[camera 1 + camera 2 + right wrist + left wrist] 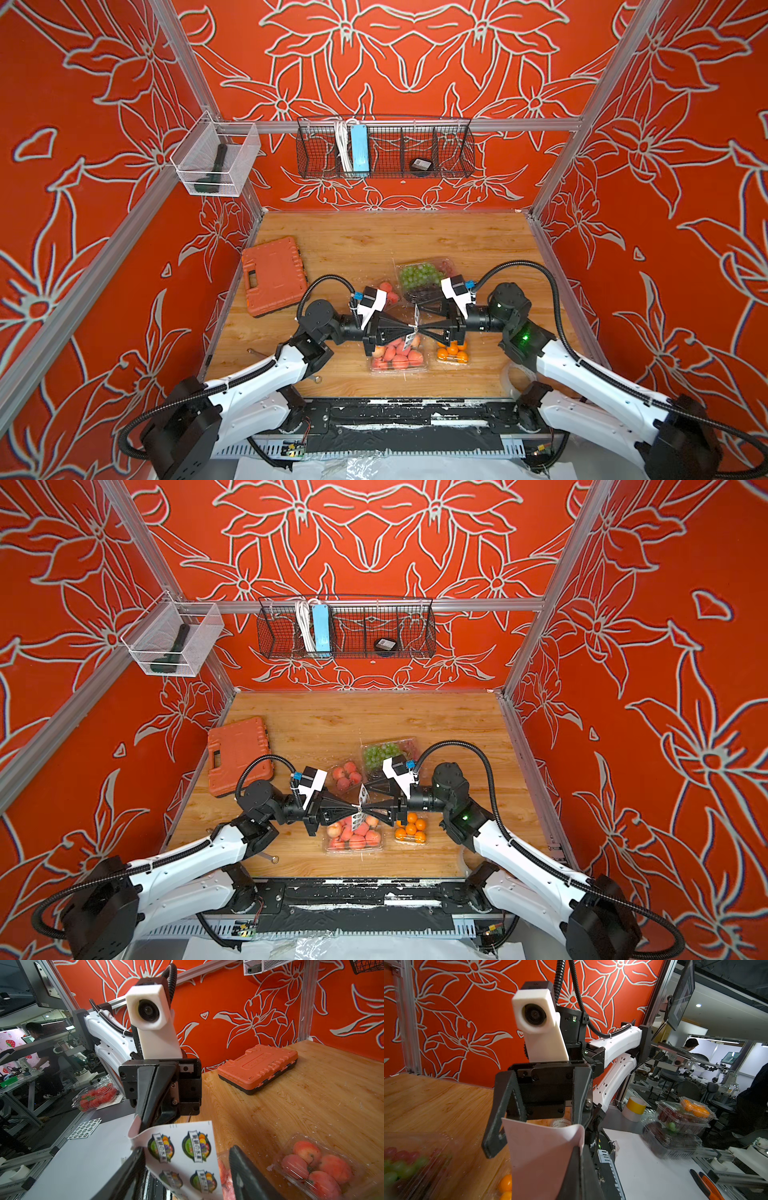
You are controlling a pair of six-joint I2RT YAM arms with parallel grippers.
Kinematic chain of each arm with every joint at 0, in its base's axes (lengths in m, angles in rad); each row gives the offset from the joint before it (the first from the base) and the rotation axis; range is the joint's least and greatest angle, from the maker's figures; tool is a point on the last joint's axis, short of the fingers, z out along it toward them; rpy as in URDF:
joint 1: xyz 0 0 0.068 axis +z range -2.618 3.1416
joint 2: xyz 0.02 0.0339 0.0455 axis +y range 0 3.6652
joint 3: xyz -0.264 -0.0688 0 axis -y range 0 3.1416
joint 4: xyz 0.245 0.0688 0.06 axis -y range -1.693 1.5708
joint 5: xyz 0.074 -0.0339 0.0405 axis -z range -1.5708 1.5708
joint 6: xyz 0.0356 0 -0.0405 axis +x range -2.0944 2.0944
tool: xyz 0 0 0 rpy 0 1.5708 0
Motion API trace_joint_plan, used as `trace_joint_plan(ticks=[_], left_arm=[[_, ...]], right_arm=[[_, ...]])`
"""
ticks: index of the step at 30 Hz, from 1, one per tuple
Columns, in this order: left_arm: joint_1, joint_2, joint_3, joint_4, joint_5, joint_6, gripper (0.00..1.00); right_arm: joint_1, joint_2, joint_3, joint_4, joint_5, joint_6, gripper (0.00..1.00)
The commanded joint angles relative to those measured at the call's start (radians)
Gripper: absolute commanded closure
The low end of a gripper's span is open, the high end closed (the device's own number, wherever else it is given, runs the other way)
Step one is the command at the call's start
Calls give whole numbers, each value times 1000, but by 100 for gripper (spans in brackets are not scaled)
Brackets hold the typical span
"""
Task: Label fruit boxes
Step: Adjust the label sticker.
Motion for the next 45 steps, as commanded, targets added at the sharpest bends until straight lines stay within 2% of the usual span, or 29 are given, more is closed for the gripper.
trace_joint_plan(ticks=[1, 24, 32, 45], left_arm=[[2, 0, 22, 31, 21, -6, 100], [4, 10, 24, 7, -4, 0, 100], [4, 4, 13, 42, 70, -14, 100], [4, -8, 13, 17, 72, 3, 100]], right_arm=[[7, -5, 20, 19, 7, -20, 34], [6, -9, 8, 19, 7, -31, 29], [5, -1, 21, 12, 24, -32, 29], [1, -6, 20, 5, 20, -43, 30]])
